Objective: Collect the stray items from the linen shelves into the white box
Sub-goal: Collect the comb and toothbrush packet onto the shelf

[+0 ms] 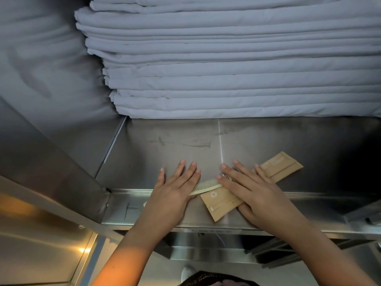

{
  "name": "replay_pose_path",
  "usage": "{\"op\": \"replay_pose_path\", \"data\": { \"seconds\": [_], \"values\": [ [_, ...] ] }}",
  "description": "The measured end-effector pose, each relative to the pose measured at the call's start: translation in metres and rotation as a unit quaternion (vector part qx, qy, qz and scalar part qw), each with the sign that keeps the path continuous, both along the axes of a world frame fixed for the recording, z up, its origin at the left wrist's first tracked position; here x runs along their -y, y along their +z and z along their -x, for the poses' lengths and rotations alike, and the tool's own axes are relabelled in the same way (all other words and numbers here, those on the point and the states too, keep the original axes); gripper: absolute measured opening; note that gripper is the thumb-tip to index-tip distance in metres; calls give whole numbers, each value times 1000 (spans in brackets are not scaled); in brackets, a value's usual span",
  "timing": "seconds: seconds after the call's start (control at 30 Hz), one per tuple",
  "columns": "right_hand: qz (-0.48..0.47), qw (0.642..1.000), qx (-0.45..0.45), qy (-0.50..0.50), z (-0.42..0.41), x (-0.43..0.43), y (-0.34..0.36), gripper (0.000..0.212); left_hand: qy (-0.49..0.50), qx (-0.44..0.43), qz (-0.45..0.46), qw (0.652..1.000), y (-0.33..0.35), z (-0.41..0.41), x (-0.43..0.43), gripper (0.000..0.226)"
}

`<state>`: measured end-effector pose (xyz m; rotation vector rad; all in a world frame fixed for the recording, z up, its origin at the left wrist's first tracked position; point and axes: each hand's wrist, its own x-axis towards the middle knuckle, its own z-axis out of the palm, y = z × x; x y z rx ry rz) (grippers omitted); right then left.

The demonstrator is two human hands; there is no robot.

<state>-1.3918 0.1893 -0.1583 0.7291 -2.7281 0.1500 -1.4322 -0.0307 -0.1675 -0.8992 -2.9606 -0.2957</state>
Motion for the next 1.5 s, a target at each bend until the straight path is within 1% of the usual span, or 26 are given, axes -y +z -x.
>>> {"op": "replay_pose_path", "data": {
  "seconds": [0.07, 0.1, 0.13, 0.17, 0.2, 0.23, 0.3, 0.33, 0.37, 0.4, 0.43, 0.47, 0.5, 0.53, 0.57, 0.6, 0.63, 0.7, 0.77, 0.87, 1.03, 1.13, 1.37, 1.5],
  "values": [
    [5, 1000, -9, 2, -1, -1, 0, 78, 9, 10, 8, 1000, 0, 0, 6, 51],
    [11, 1000, -13, 2, -1, -1, 0, 81, 9, 13, -6, 1000, 0, 0, 9, 50],
    [18, 1000, -17, 4, -2, -2, 1, 83, 8, 17, -41, 999, 1, 0, 9, 49],
    [22, 1000, -21, 5, -2, -2, 1, 84, 14, 26, -98, 995, 5, -2, 9, 47],
    [24, 999, -27, 5, -1, -2, 1, 83, 27, 40, -178, 983, 10, -4, 7, 46],
    [23, 999, -34, 4, -1, -2, 1, 79, 49, 50, -265, 962, 15, -6, 6, 44],
    [24, 998, -57, 4, 0, -2, 2, 63, 94, 70, -408, 905, 26, -9, 1, 34],
    [25, 997, -67, 6, 0, -2, 2, 55, 96, 106, -477, 867, 31, -10, -1, 29],
    [26, 997, -75, 8, 0, -1, 2, 51, 87, 166, -551, 813, 35, -9, -3, 27],
    [24, 996, -82, 10, 1, -1, 2, 49, 74, 236, -621, 744, 39, -9, -5, 29],
    [23, 996, -86, 8, 1, 0, 2, 48, 67, 303, -671, 673, 40, -7, -5, 33],
    [22, 996, -89, 6, 2, 0, 2, 51, 64, 358, -705, 609, 41, -6, -7, 36],
    [22, 995, -92, 5, 2, 0, 1, 53, 61, 397, -728, 555, 42, -5, -9, 37],
    [24, 995, -101, 4, 2, 0, 0, 50, 59, 424, -745, 511, 43, -5, -12, 39],
    [24, 993, -112, 7, 2, 0, -1, 41, 60, 442, -757, 477, 43, -6, -14, 40],
    [26, 992, -121, 8, 3, 0, -2, 36, 65, 454, -765, 453, 42, -6, -17, 41],
    [32, 992, -123, 6, 3, 0, -3, 39, 69, 461, -769, 437, 41, -6, -19, 41],
    [39, 990, -134, 6, 4, -1, -5, 46, 72, 469, -774, 420, 40, -7, -22, 42],
    [47, 989, -143, 3, 5, -3, -8, 46, 72, 475, -777, 407, 40, -9, -23, 43],
    [59, 987, -152, -4, 8, -5, -10, 43, 73, 477, -780, 398, 40, -12, -24, 43],
    [79, 985, -156, 1, 10, -9, -10, 37, 79, 463, -787, 400, 40, -19, -28, 44],
    [85, 981, -175, 13, 10, -13, -7, 33, 83, 449, -797, 395, 40, -25, -29, 44],
    [89, 976, -192, 49, 8, -10, 1, 32, 77, 418, -813, 399, 47, -44, -23, 46],
    [85, 975, -192, 75, 3, -3, 3, 33, 79, 396, -829, 387, 50, -61, -13, 46]
  ]
}}
